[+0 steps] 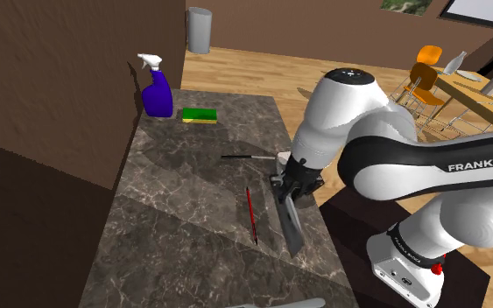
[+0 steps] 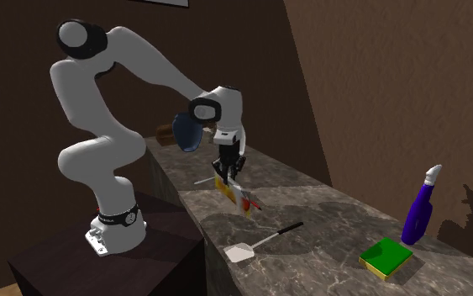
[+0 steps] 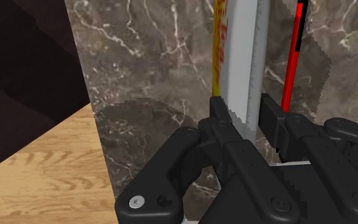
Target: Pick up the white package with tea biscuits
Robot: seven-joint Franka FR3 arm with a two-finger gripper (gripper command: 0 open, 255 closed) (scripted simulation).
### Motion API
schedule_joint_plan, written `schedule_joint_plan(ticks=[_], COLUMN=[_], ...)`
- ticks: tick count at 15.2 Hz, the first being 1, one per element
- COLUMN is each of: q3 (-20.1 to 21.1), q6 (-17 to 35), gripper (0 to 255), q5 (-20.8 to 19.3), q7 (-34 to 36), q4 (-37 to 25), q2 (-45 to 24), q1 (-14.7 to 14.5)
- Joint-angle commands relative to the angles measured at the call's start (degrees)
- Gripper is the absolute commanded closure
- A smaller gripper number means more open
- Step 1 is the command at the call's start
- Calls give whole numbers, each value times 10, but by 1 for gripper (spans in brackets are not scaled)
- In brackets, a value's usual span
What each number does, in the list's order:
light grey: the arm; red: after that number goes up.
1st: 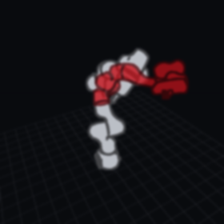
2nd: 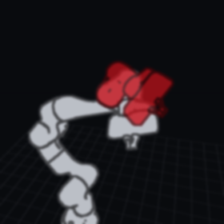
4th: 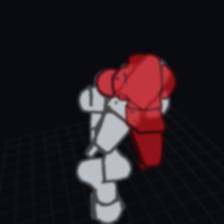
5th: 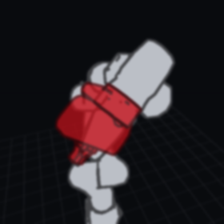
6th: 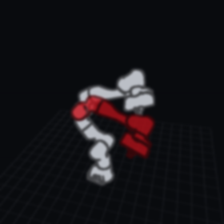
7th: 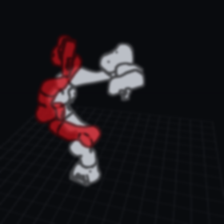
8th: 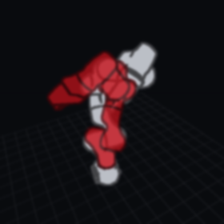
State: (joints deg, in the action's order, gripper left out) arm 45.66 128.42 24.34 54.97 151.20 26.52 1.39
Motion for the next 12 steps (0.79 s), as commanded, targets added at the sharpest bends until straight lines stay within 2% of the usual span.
schedule_joint_plan(ticks=[1, 10, 12], q3=[-9, -44, -45], q6=[-21, -106, -107], gripper=[255, 255, 255], q5=[-1, -7, -8], q7=[-2, -6, -6], q4=[-9, -49, -50], q2=[12, 57, 58], q1=[-2, -12, -12])
